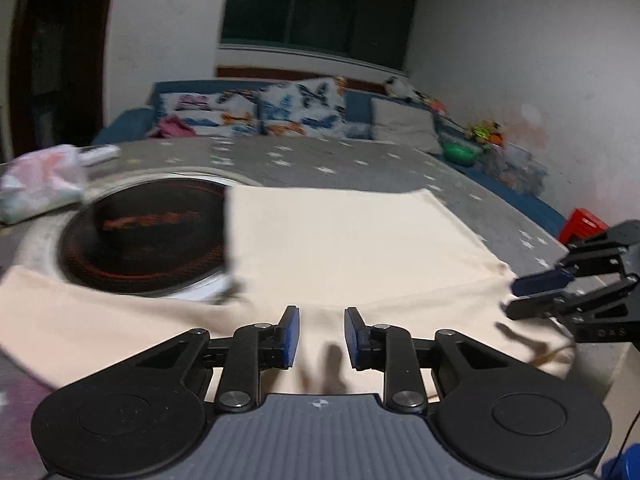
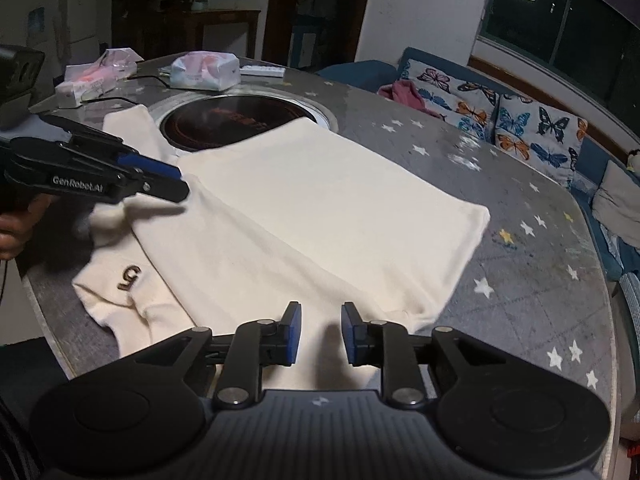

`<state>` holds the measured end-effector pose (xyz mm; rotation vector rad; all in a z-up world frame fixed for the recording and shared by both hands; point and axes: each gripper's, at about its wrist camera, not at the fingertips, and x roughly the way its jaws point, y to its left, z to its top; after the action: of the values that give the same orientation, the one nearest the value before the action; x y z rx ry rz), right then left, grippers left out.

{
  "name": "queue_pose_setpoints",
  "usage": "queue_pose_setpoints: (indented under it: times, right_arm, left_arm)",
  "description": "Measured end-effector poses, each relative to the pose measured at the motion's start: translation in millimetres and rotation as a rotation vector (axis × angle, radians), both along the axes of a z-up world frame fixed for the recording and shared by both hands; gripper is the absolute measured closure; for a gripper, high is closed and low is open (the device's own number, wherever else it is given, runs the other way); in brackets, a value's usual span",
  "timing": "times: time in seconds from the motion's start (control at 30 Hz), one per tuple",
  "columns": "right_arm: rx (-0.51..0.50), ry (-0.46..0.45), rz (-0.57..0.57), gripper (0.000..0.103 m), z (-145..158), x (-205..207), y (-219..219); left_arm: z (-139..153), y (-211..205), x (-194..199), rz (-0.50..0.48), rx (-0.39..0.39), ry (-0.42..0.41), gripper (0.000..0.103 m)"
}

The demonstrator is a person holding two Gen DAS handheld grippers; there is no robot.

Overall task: Fold clothes
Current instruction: 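Grasp the other sweatshirt sleeve cuff with the left gripper and lift it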

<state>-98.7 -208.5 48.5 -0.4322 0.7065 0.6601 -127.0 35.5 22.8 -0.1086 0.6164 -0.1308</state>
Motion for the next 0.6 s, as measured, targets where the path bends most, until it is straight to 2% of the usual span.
queue_pose_setpoints:
  times: [0.17, 0.27, 0.5, 0.6]
  right_arm:
    - [-0.009, -0.023, 0.074, 0.082, 2, -3, 26]
    - [-0.008, -0.034, 0.132, 0.082, 2, -4, 48]
    - [-0.041, -0.020, 0.267, 0.082, -5, -5, 100]
    - [-0.061, -0.012, 0.289, 0.082, -10, -6, 113]
  left_arm:
    - [8, 35, -14, 0.139, 0.028, -0.014, 0.074]
    - [9, 68, -19, 0.274, 0.021, -0.003, 0.074]
    - [6, 127, -22, 0.560, 0.053, 0.021, 0.059]
    - [3, 141, -16, 0.579, 0.023, 0.035, 0.059]
